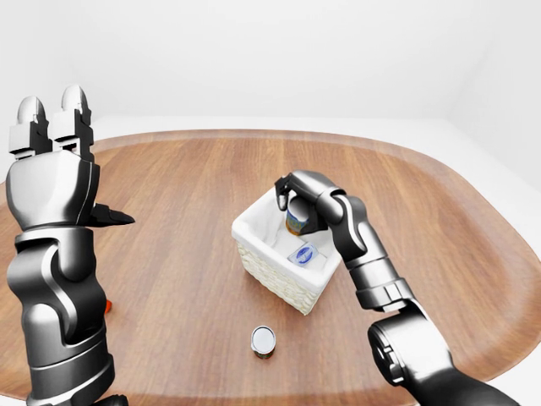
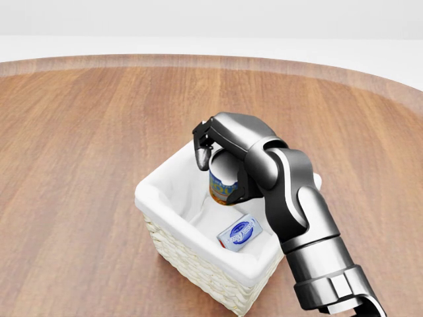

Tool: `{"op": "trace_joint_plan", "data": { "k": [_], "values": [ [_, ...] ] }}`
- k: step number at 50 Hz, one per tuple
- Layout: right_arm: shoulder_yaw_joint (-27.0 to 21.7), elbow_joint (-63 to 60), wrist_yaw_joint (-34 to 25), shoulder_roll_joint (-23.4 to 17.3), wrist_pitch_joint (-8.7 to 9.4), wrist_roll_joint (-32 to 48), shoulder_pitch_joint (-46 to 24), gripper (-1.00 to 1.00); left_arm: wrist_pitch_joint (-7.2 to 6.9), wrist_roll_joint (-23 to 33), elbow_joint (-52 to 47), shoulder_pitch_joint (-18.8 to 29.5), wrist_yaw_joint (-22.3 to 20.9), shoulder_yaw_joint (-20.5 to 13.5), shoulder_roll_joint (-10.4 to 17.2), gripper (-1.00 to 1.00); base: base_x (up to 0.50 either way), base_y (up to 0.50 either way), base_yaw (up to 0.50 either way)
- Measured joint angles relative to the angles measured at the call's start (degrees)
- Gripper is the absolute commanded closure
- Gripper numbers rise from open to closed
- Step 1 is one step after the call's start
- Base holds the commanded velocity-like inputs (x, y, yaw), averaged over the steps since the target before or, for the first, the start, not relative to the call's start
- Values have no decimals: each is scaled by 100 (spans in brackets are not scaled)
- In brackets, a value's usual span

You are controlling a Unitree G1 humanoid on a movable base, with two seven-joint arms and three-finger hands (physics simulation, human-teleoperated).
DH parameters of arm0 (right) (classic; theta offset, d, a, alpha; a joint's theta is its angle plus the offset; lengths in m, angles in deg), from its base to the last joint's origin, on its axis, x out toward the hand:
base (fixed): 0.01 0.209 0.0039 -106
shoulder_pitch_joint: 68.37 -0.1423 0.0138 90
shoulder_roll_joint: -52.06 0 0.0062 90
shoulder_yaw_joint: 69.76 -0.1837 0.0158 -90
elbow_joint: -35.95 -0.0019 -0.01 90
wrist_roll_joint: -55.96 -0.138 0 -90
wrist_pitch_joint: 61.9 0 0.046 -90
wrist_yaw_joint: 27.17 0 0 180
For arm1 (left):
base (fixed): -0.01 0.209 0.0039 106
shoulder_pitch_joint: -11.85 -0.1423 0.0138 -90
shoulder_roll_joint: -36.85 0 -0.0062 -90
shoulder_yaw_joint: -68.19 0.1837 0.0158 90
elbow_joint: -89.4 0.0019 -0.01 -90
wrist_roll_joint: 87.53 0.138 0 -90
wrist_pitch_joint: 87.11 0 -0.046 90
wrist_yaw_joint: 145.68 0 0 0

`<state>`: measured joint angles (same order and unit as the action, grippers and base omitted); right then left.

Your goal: Pick up the alphabet soup and the cream cheese box, and put them in the basket.

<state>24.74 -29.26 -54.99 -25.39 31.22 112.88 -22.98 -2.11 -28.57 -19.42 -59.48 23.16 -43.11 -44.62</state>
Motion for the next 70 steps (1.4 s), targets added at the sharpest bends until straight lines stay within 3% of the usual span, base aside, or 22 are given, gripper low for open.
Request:
{"op": "trace_joint_plan", "data": {
  "k": [13,42,43,44,70],
  "values": [
    [19,511,278,-35,-167,-78,-14,100,0,-15,26,10,28,8,0,-100,0,0,0],
    [39,609,433,-66,-318,-55,330,100,0,-24,61,12,50,21,4,-100,0,0,0],
    [39,614,437,-69,-321,-56,334,-19,0,-23,62,12,50,21,4,-100,0,0,0],
    [35,617,440,-72,-325,-58,336,-100,0,-22,63,13,49,21,4,-100,0,0,0],
    [-34,457,461,-127,-303,11,295,-100,0,21,0,14,-37,9,8,-100,0,0,0]
  ]
}}
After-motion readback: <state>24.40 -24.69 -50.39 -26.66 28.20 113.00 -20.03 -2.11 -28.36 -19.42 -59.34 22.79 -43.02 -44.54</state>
